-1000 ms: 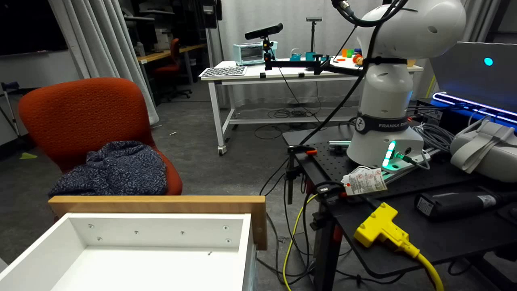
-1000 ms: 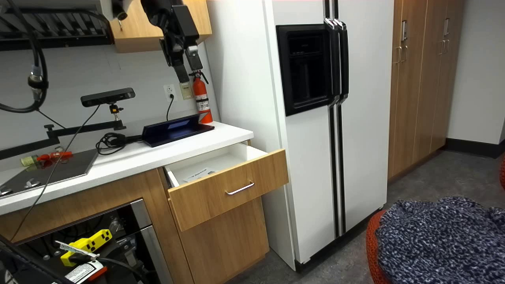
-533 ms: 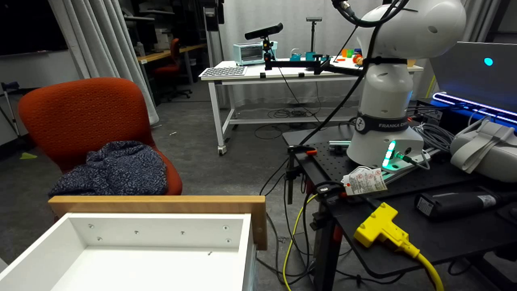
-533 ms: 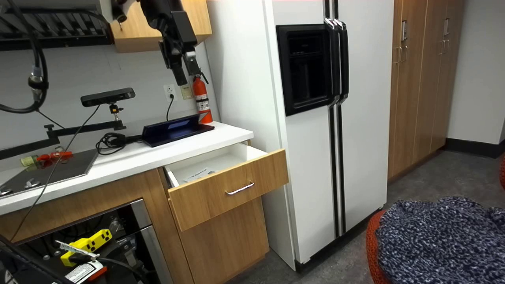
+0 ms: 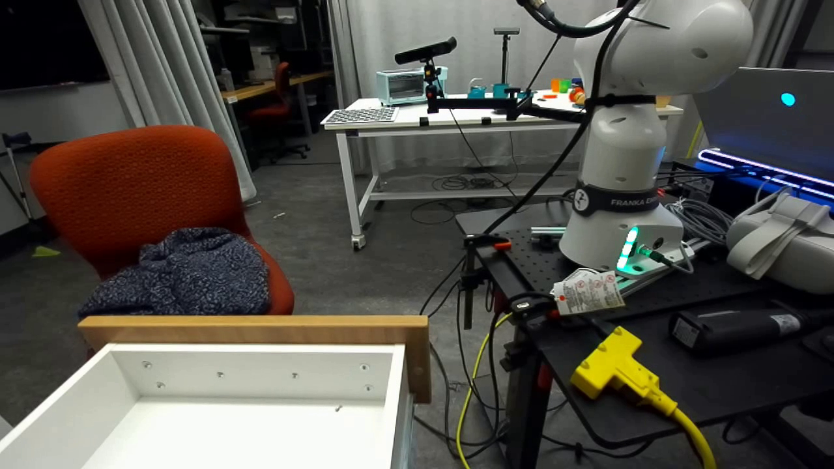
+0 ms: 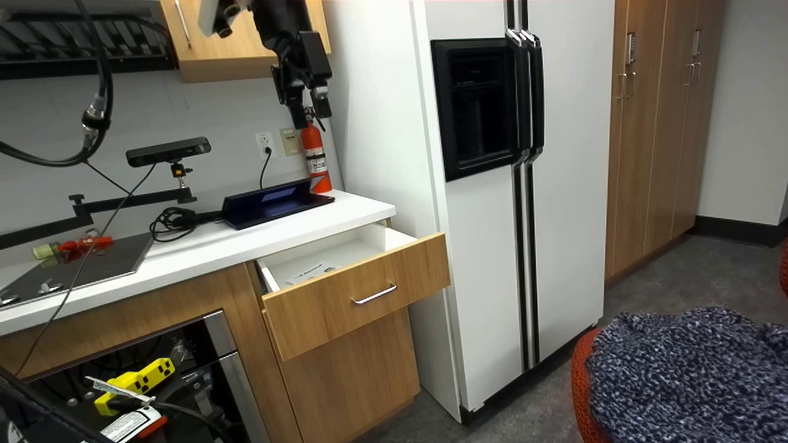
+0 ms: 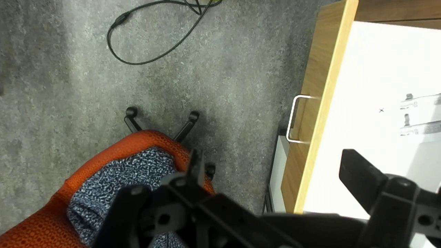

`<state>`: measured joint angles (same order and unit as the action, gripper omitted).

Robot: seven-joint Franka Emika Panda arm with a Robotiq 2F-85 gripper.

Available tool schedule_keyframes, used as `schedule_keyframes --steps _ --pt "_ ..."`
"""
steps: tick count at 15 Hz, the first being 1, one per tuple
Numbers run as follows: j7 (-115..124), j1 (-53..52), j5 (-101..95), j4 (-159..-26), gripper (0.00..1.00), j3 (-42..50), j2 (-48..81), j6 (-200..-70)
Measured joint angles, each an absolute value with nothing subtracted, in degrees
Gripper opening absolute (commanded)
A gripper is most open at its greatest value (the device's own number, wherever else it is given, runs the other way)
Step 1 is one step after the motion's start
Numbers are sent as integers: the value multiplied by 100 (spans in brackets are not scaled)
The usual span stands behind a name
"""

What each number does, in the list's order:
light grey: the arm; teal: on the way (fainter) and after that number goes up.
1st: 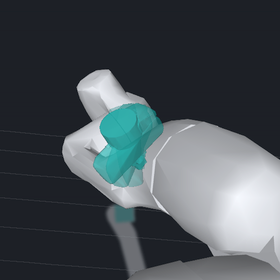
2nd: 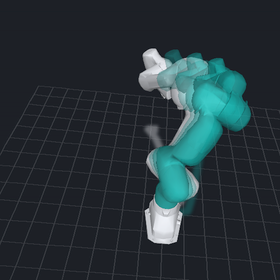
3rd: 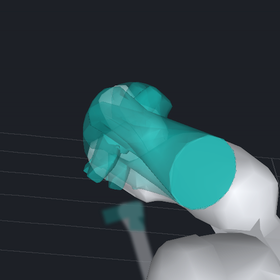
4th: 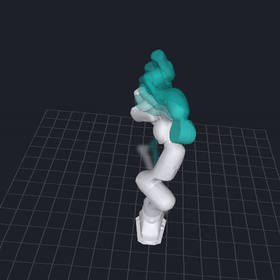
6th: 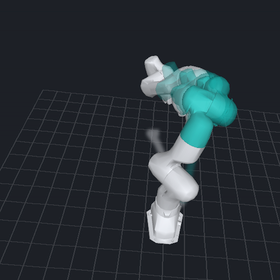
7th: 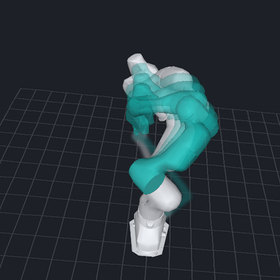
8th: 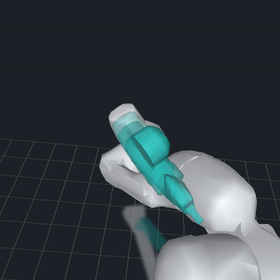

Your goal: Close the drawer on the right

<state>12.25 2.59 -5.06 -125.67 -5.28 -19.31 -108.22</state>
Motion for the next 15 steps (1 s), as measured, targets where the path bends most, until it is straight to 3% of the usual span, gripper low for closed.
schedule_keyframes --steps 10,15 --pt "1218 258 -531 -12469 100 -496 -1731 -10845" --pt "1123 271 -603 -13265 100 -184 -1344 -11867"
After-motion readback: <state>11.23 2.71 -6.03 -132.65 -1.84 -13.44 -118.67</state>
